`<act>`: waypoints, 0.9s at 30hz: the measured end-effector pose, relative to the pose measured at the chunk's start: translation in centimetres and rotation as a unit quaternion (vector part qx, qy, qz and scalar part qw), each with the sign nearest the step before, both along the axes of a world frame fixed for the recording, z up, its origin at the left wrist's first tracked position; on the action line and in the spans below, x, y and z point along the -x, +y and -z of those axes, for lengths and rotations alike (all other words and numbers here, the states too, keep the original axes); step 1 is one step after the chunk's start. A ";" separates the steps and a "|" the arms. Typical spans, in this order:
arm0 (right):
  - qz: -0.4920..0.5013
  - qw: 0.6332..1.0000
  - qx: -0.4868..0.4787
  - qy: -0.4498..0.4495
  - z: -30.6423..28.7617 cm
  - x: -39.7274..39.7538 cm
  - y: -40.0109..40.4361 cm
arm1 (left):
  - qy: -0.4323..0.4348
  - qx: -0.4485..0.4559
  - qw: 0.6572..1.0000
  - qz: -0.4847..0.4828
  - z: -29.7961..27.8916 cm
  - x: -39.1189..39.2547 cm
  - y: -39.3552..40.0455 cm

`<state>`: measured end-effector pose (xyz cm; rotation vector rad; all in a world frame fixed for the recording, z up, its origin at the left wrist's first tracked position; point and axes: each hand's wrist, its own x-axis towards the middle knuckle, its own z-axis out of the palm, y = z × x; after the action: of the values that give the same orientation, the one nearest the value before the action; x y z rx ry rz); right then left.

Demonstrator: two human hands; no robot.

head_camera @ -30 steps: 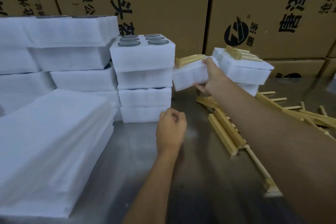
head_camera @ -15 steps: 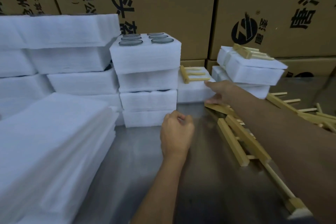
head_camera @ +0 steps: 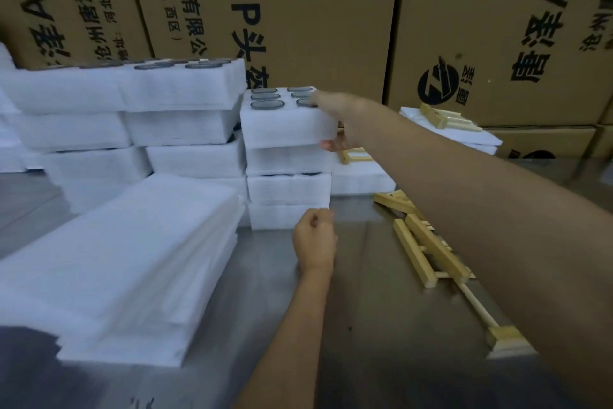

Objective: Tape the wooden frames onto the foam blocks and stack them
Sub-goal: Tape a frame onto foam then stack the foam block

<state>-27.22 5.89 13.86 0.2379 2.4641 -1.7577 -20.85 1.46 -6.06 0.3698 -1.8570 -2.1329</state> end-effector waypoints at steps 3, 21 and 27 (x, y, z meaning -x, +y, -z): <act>0.006 0.998 0.056 -0.005 -0.6 -1.1 -0.2 | 0.002 -0.076 0.997 0.000 -0.1 -2.1 -1.1; 0.098 0.986 0.090 -0.097 11.7 -27.4 8.9 | 0.019 -0.276 0.947 0.162 -0.3 -14.9 -5.1; 0.055 0.996 -0.011 -0.068 15.4 -31.6 9.0 | -0.030 -0.082 0.984 0.156 -0.5 -17.7 -5.1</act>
<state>4.41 14.88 -1.53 0.4876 2.4171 -1.6952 -3.11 -3.66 -5.59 0.1894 -1.8812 -2.5179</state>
